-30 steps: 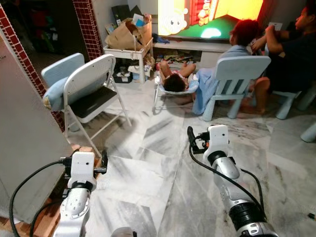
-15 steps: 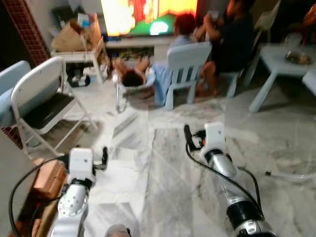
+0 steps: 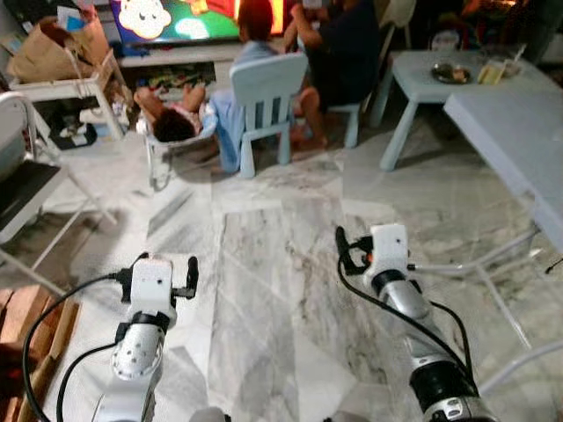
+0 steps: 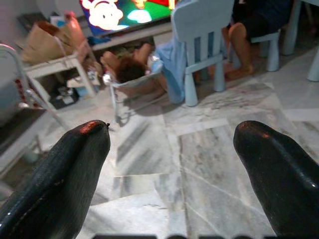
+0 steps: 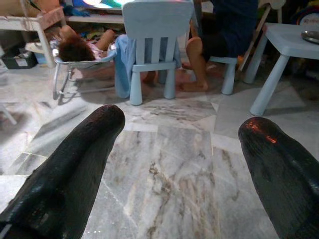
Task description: Restocking fridge
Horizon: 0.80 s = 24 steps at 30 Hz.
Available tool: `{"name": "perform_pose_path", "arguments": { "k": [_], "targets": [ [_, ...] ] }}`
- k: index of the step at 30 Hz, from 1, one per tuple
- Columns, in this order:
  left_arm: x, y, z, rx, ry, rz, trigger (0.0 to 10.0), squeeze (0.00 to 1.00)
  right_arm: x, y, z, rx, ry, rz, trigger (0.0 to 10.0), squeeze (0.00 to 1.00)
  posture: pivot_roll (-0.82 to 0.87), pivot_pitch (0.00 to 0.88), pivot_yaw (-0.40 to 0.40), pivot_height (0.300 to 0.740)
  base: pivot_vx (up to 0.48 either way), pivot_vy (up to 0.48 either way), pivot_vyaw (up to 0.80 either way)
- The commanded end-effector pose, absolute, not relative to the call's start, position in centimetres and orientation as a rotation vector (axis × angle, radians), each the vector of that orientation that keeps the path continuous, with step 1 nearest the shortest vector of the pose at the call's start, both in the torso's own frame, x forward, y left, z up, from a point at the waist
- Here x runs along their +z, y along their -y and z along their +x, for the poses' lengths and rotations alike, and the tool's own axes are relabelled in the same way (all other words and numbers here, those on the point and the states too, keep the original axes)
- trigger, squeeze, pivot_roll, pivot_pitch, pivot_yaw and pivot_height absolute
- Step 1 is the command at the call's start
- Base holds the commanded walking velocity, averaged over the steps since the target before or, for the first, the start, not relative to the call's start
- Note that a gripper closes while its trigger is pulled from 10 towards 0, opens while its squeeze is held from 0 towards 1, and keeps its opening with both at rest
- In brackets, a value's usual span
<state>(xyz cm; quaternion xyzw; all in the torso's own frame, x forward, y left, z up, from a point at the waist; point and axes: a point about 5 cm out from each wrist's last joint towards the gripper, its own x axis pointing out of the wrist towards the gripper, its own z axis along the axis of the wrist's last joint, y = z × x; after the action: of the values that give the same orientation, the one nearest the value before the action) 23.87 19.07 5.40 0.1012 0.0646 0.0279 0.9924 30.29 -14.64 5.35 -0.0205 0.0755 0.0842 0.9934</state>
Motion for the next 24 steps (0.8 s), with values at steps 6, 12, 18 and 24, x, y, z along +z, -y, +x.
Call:
{"name": "perform_pose_path", "arguments": {
  "k": [6, 12, 18, 24],
  "targets": [
    [5.46, -20.54, 23.53, 0.093, -0.127, 0.230, 10.0, 0.00, 6.28, 13.49, 30.17, 0.242, -0.094, -0.023, 10.0, 0.00, 0.02, 0.016, 0.014, 0.740, 0.045, 0.000, 0.08],
    [5.61, -20.29, 23.88, 0.090, -0.114, 0.230, 10.0, 0.00, 6.36, 13.17, 30.14, 0.249, -0.090, -0.018, 10.0, 0.00, 0.02, 0.014, 0.017, 0.740, 0.304, 0.000, 0.22],
    [5.59, -20.22, 23.89, 0.083, -0.115, 0.229, 10.0, 0.00, 6.30, 13.35, 30.11, 0.247, -0.094, -0.016, 10.0, 0.00, 0.02, 0.013, 0.019, 0.740, 0.321, 0.000, 0.00],
    [5.45, -19.93, 23.87, 0.074, -0.112, 0.227, 10.0, 0.00, 6.12, 13.44, 29.91, 0.238, -0.097, -0.019, 10.0, 0.00, 0.03, 0.003, 0.027, 0.740, 0.329, 0.000, 0.00]
  ]
}}
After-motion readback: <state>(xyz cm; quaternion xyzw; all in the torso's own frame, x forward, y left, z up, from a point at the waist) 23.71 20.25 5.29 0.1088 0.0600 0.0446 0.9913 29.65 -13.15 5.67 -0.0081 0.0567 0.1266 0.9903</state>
